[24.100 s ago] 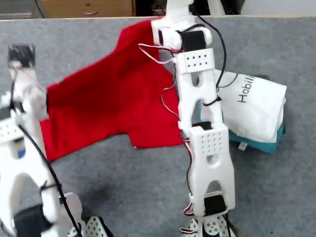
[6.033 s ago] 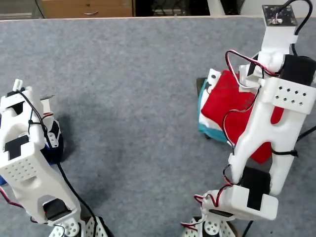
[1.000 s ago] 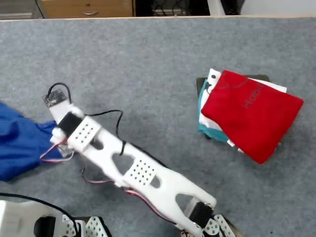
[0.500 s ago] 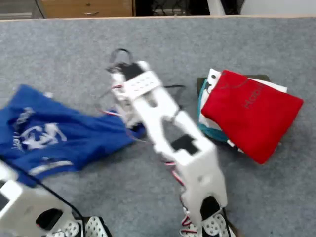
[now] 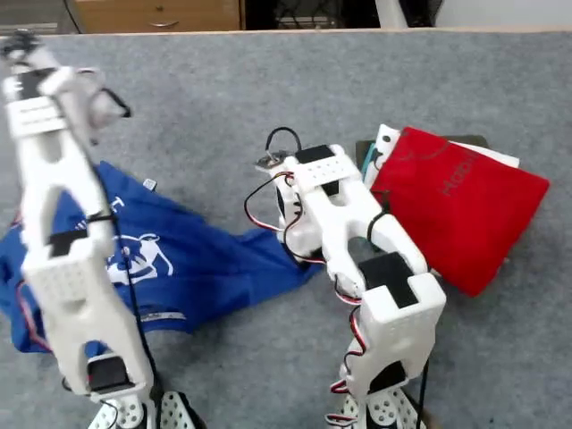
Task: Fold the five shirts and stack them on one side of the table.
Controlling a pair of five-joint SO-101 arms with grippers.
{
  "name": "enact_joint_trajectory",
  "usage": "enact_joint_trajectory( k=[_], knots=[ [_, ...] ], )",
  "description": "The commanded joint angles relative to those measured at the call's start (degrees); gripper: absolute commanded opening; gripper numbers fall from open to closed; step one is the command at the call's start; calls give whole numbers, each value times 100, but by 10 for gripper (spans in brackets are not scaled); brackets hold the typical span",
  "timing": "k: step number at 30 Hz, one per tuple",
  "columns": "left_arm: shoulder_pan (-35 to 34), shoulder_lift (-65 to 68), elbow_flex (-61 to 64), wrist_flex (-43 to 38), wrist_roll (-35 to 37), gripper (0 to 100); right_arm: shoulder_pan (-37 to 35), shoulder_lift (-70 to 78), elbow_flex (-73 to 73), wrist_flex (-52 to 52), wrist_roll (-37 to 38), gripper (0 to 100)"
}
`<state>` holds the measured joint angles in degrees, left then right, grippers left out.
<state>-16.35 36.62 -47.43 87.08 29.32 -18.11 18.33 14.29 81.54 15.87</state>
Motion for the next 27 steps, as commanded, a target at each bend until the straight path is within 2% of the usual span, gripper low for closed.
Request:
enact_joint_trajectory(
  k=[1, 6, 9, 15, 22, 26, 27],
  knots=[
    [207, 800, -840, 97, 457, 250, -62, 84, 4, -299, -229, 13],
    [-189, 1820, -1596, 721, 703, 152, -53, 277, 4, -378, -466, 13],
    [-523, 2198, -2167, 1169, 914, 140, -88, 286, 13, -378, -448, 13],
    [-620, 3007, -2818, 976, 897, 145, -70, 286, 4, -387, -431, 13],
    [-611, 3385, -3055, 1240, 914, 142, -70, 286, 13, -475, -431, 13],
    [-576, 3332, -3108, 1240, 897, 20, -70, 277, -31, -475, -466, 13],
    [-549, 3332, -3116, 1240, 897, 36, -62, 251, -66, -475, -466, 13]
  ],
)
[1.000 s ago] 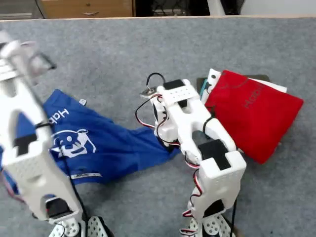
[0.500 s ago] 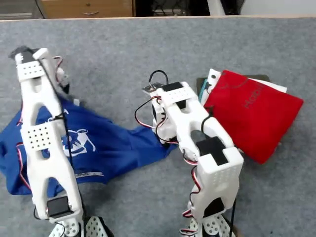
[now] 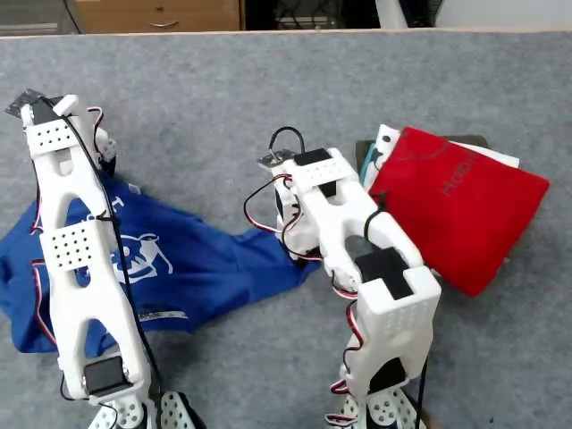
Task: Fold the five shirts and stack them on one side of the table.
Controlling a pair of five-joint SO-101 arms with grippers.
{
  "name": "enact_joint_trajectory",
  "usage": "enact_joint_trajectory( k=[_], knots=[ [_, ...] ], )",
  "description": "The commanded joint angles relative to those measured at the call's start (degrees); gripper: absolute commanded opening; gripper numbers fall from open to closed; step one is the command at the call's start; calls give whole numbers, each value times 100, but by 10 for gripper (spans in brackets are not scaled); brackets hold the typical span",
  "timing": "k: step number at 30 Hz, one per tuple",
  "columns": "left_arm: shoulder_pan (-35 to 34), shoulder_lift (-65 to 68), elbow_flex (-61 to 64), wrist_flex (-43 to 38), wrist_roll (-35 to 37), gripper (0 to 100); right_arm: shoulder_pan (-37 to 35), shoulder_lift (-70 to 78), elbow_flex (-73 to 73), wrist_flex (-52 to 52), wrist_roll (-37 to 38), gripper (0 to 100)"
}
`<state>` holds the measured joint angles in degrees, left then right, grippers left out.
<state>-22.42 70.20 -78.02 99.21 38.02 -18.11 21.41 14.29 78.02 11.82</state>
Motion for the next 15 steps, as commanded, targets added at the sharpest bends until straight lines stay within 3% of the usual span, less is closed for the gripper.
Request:
enact_joint_trajectory(
  k=[1, 7, 15],
  knots=[
    [92, -35, -92, 26, 26, 31, -62, -75, -154, -97, -70, 13],
    [66, -818, -1156, 167, -378, 28, -44, -418, -1525, 730, -492, 13],
    [-418, -3684, -1657, 167, -1046, 28, -44, -1666, -4224, 1793, -519, 13]
  ],
)
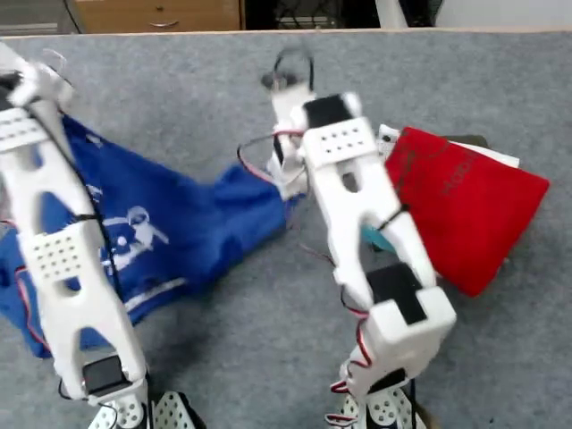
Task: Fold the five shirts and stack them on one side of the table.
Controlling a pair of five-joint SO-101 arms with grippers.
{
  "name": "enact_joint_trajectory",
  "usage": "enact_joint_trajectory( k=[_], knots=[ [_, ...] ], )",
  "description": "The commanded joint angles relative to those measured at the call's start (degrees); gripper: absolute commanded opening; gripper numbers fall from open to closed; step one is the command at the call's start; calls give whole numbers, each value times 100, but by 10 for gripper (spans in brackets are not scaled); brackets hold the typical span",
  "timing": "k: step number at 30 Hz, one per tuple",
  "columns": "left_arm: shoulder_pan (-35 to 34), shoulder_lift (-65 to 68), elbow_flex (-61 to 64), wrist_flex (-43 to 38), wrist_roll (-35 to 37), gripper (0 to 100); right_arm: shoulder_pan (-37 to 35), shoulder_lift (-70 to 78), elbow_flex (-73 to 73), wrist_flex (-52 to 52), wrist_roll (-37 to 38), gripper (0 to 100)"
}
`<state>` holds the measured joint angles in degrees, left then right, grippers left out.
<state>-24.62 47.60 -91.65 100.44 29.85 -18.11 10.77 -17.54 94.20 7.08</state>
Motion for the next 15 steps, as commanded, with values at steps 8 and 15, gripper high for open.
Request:
enact_joint_trajectory(
  k=[8, 15],
  knots=[
    [-998, -4149, -295, 44, -774, 29, -44, -1446, -3284, 193, -44, 13],
    [-1921, -6066, -295, 44, -1319, 29, -44, -1965, -5604, -105, -44, 13]
  ],
)
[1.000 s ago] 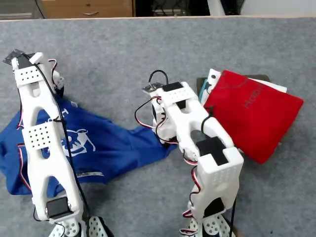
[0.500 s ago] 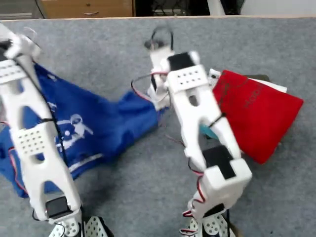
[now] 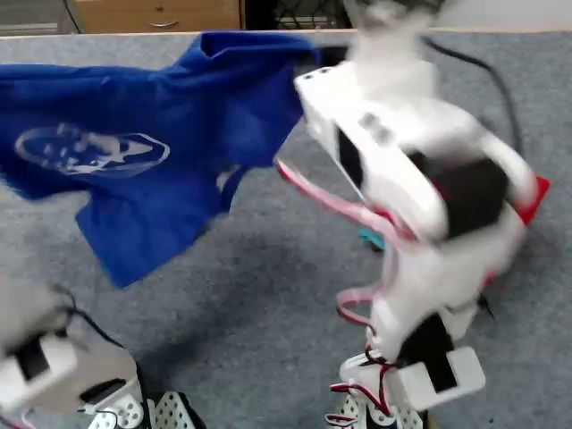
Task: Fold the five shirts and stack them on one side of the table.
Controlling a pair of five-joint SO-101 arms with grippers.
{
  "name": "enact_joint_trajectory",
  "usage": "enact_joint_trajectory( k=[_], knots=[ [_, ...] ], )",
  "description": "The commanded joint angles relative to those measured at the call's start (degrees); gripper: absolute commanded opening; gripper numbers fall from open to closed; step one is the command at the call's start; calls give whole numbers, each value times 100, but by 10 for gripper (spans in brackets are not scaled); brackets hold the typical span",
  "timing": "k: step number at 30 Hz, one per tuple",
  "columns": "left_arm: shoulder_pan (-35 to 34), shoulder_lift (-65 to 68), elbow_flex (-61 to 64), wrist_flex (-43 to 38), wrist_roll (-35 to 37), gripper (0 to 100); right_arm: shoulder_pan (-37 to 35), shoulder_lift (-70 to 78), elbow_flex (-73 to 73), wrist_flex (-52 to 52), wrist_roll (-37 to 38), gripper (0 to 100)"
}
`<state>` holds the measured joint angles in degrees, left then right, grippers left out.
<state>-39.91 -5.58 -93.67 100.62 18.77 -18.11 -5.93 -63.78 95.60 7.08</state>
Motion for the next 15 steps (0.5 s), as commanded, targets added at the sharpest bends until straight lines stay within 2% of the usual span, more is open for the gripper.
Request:
enact_joint_trajectory(
  k=[1, 4, 6, 10, 15],
  knots=[
    [-541, -949, -92, 26, -299, 29, -44, -338, -1253, -360, -44, 13],
    [-884, -1424, 66, 35, -580, 29, -62, -444, -1815, -730, -44, 13],
    [-927, -1732, 646, 35, -677, 29, -70, -514, -1921, -1125, -44, 13],
    [-963, -2356, 2369, 35, -695, 29, -70, -497, -1596, -2040, -44, 13],
    [-936, -2963, 4787, 9, -686, 29, -97, -163, -207, -2708, -229, 13]
  ],
)
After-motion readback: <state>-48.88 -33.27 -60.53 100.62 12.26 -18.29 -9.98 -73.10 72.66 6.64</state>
